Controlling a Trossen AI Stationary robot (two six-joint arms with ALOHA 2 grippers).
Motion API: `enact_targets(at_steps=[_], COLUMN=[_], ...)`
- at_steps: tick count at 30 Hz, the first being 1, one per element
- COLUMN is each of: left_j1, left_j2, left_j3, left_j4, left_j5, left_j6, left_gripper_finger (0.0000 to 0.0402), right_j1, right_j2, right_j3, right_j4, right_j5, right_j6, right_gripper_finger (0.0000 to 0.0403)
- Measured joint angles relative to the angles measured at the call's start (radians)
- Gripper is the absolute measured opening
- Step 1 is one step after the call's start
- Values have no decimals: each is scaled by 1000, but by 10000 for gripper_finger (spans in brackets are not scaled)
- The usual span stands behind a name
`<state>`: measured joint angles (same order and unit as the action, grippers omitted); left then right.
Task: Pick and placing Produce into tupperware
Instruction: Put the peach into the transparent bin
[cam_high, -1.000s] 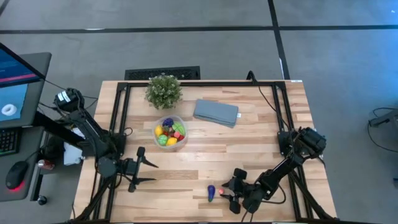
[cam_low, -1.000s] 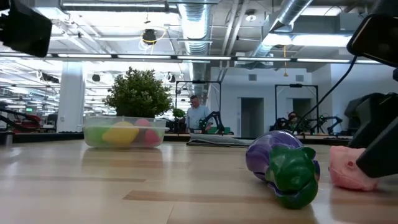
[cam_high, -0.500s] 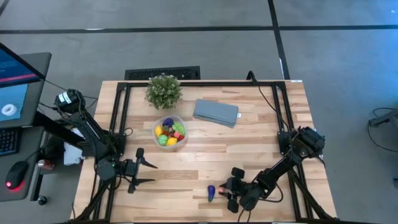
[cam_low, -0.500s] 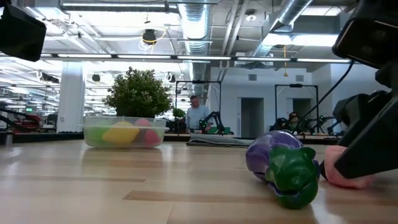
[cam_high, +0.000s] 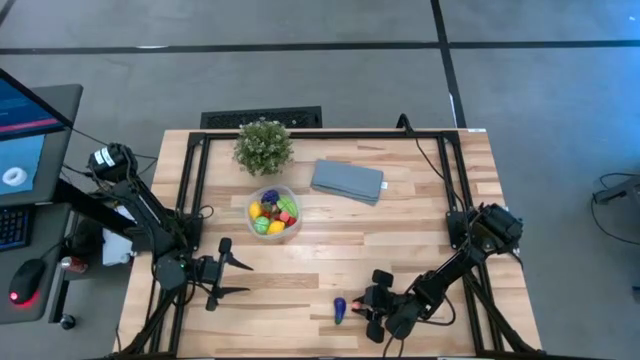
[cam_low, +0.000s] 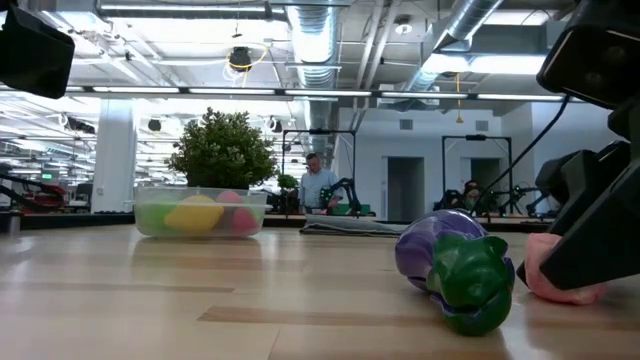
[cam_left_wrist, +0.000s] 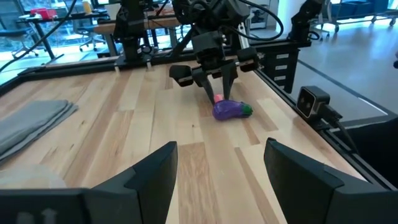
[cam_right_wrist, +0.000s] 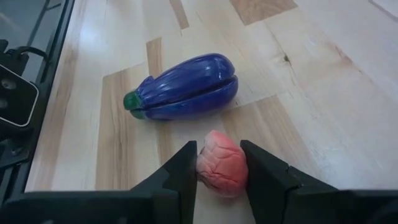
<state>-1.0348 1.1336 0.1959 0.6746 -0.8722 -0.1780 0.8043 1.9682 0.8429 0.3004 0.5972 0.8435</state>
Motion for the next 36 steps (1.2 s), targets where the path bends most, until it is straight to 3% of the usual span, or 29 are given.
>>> enact_targets(at_steps=[36], left_j1=[0], left_j2=[0], left_j3=[0], left_j4=[20], left_j5=[31], left_j6=[17], left_gripper_finger=[226], right_j1=[-11], right_j2=[-13], right_j3=[0], right_j4=[29], right_j5=[2], right_j6=[-93], right_gripper_finger=[133])
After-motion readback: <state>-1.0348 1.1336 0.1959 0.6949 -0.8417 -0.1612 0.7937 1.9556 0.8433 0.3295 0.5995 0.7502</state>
